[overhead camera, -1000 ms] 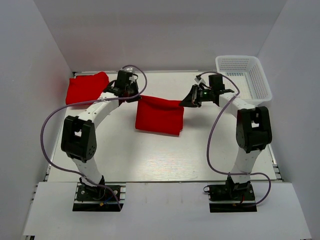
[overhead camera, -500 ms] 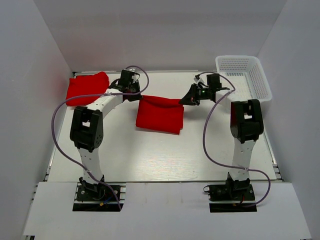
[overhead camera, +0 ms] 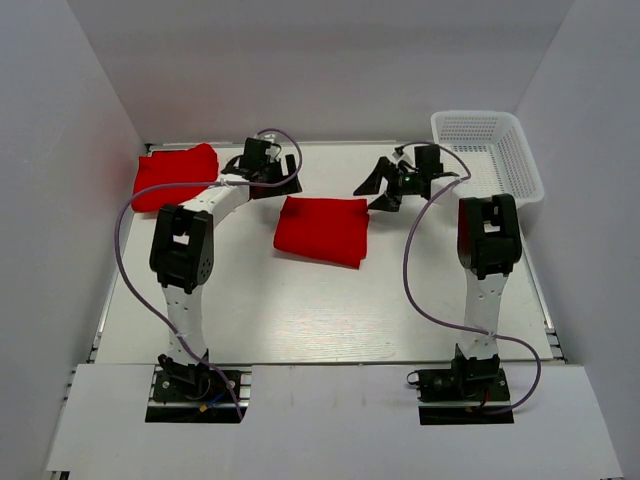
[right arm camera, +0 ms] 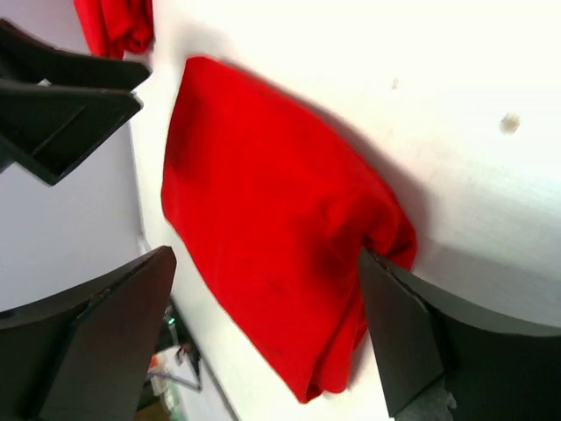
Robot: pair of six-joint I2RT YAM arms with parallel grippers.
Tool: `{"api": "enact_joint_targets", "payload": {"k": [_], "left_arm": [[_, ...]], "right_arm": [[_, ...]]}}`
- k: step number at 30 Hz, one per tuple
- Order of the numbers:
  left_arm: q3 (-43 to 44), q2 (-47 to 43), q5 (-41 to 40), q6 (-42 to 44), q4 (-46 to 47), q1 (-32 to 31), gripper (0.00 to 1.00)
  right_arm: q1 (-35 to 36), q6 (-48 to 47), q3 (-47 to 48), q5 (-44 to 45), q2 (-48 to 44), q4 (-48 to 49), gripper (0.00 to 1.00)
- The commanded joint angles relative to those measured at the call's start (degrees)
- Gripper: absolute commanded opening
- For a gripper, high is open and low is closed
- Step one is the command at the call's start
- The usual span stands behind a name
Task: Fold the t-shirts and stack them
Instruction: Fold the long partially folded tshirt into a neat square
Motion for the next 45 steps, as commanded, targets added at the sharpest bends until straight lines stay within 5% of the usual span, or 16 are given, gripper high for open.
{"api": "enact_joint_targets", "payload": {"k": [1,9,25,33,37,45], "left_arm": [[3.7,-3.3,-0.8,2.1,-0.6,0.8,1.00],[0.3,-7.4,3.7,5.8,-2.5,0.8,1.00],[-11.6,-17.3,14.5,8.1,-0.2,-0.9,1.00],[-12.9,-21.8,18.1,6.5,1.2,-2.0,1.00],[-20.9,-22.4,27.6,5.1,7.6,-3.2,1.00],[-30.3,-18.4,31.4,3.1,15.8,-4.3,1.00]], "right_arm": [[-0.4,-3.7,6.1,4.5,-2.6,-2.3,0.90],[0.0,-9.2,-1.4,13.4,-13.0,-6.4,0.90],[1.4,-13.6,-18.6,12.1,-28.9,-7.1,0.90],[4.7,-10.1,-18.7,8.9,-27.5,-0.6,0.90],[5.3,-1.4,-19.8,6.6,-25.0,7.7,0.90],[8.0,3.7,-13.0,1.7,-13.0,13.4,0.90]]}}
